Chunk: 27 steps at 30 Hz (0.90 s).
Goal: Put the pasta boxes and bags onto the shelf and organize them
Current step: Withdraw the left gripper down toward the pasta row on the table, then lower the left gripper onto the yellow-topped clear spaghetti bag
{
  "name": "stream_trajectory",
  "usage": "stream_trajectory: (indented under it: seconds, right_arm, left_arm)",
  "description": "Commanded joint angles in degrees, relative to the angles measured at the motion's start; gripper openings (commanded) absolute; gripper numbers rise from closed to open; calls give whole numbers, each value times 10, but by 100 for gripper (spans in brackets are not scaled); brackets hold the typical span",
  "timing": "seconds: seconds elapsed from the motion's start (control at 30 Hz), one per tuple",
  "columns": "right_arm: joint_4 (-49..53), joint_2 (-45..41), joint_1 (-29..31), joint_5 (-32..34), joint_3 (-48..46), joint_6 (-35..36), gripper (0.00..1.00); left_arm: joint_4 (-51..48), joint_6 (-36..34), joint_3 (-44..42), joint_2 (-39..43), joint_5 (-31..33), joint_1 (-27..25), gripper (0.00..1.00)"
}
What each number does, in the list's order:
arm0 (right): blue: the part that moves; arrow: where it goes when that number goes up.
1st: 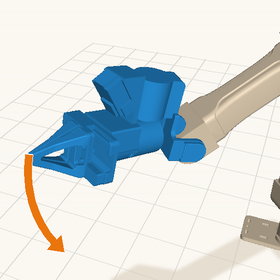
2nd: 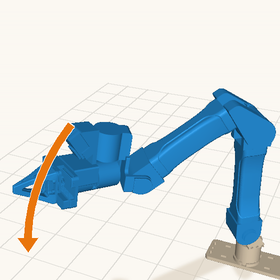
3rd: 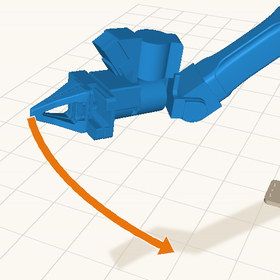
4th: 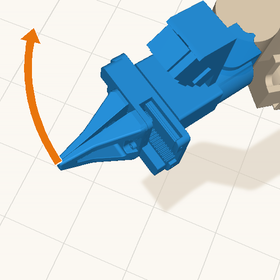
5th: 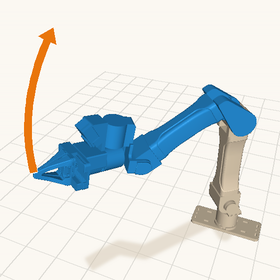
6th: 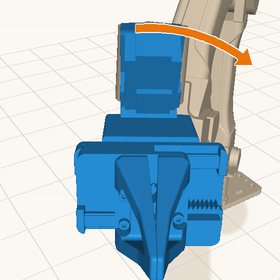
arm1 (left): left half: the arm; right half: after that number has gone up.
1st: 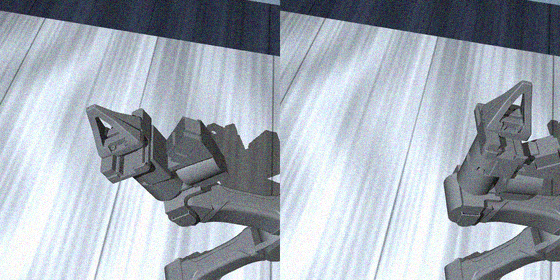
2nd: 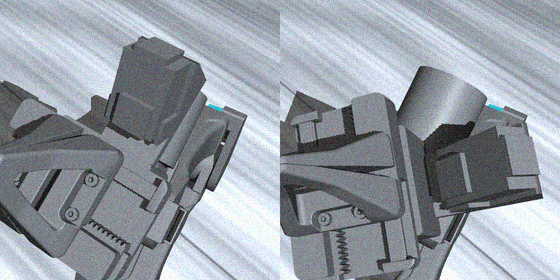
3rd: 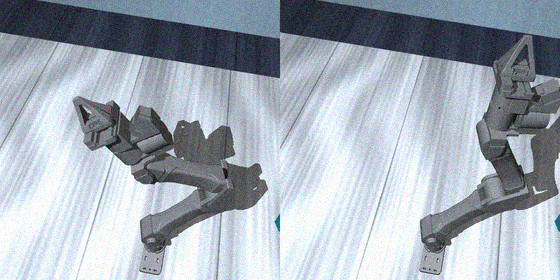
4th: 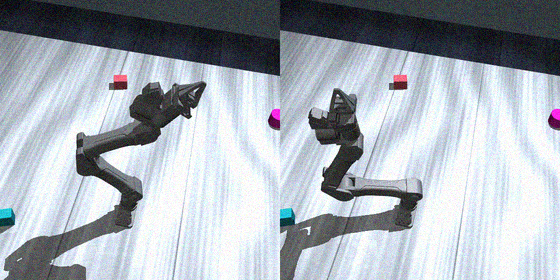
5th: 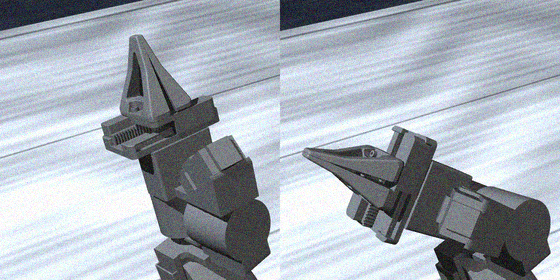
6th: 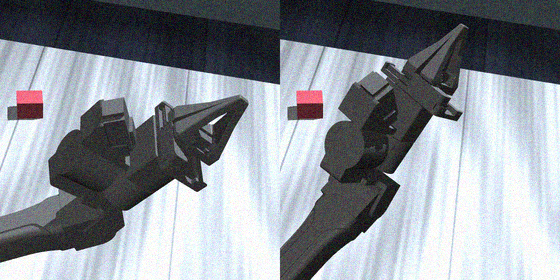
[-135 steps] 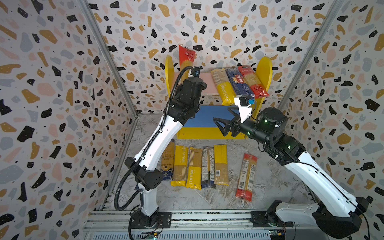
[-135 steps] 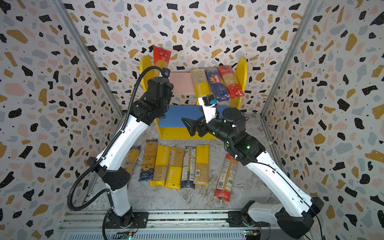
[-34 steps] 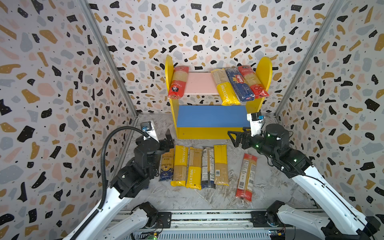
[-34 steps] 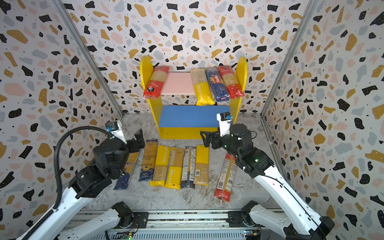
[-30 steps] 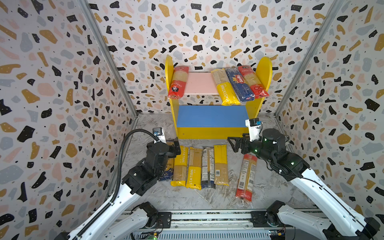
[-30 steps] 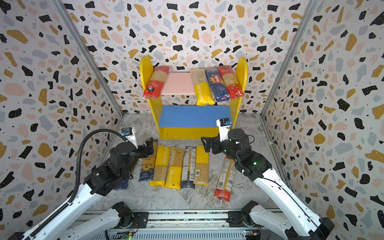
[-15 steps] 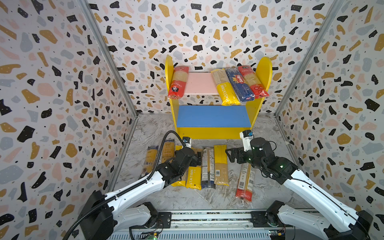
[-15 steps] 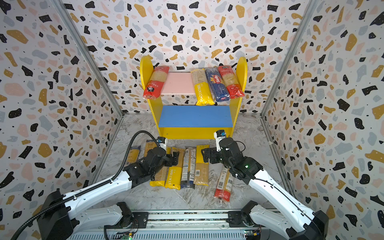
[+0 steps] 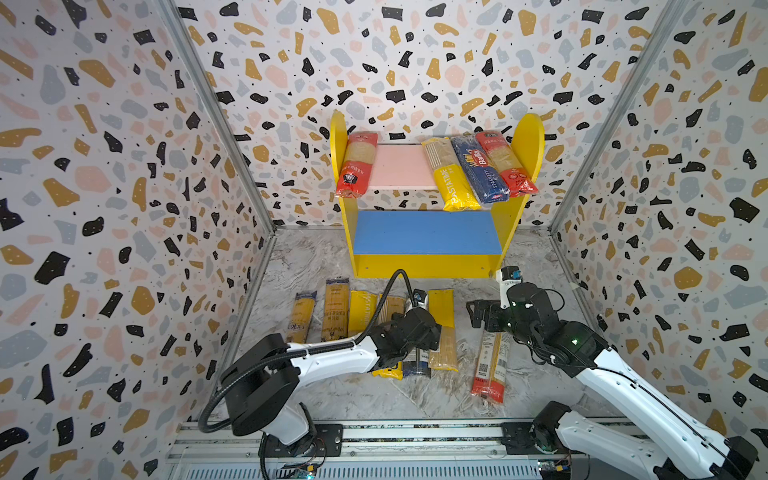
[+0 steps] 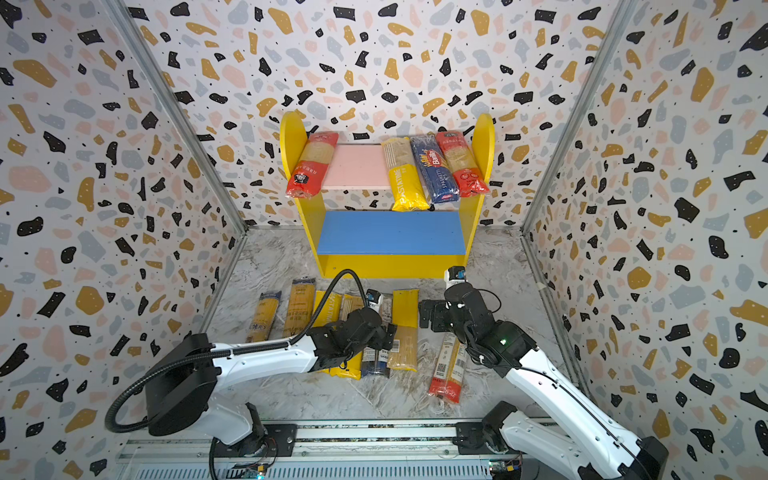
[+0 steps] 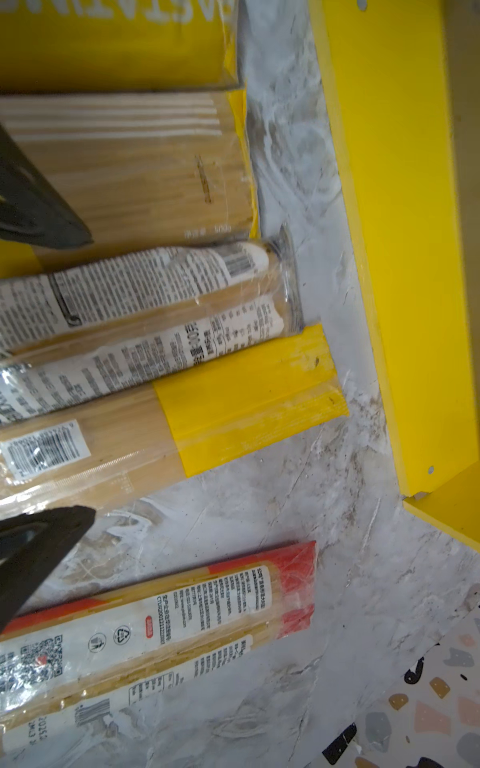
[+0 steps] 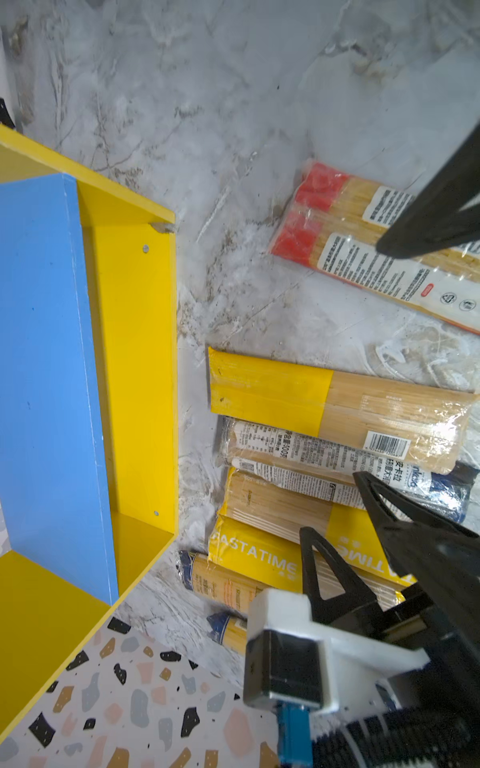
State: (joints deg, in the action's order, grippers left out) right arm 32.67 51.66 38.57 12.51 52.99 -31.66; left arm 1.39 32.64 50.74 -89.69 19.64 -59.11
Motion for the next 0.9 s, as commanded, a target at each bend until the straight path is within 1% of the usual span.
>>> stream_trajectory:
  seconds: [0.0, 0.13, 0.2, 0.33, 0.5, 0.7, 0.87]
  right_arm:
    - [28, -15, -7, 26, 27, 2, 99]
    - [31, -29, -15, 23, 26, 8, 99]
    - [35, -36, -19, 27, 25, 11, 99]
    - [42, -51, -29, 29, 21, 19, 99]
    - [47, -70, -38, 30, 15, 24, 99]
    - [51, -84, -50, 35, 5, 33, 99]
    - [50, -89, -55, 29, 3, 33, 99]
  left_arm:
    - [18, 18, 38, -41, -1, -26, 96]
    - [-8, 43, 79, -94, 17, -35, 100]
    - [-7, 52, 90, -111, 22, -35, 99]
    - [-10, 53, 120, -141, 12, -37, 99]
    - [-41, 63, 155, -178, 19, -39, 100]
    - [-39, 77, 163, -199, 0, -41, 100]
    - [-49, 92, 162, -205, 11, -42, 100]
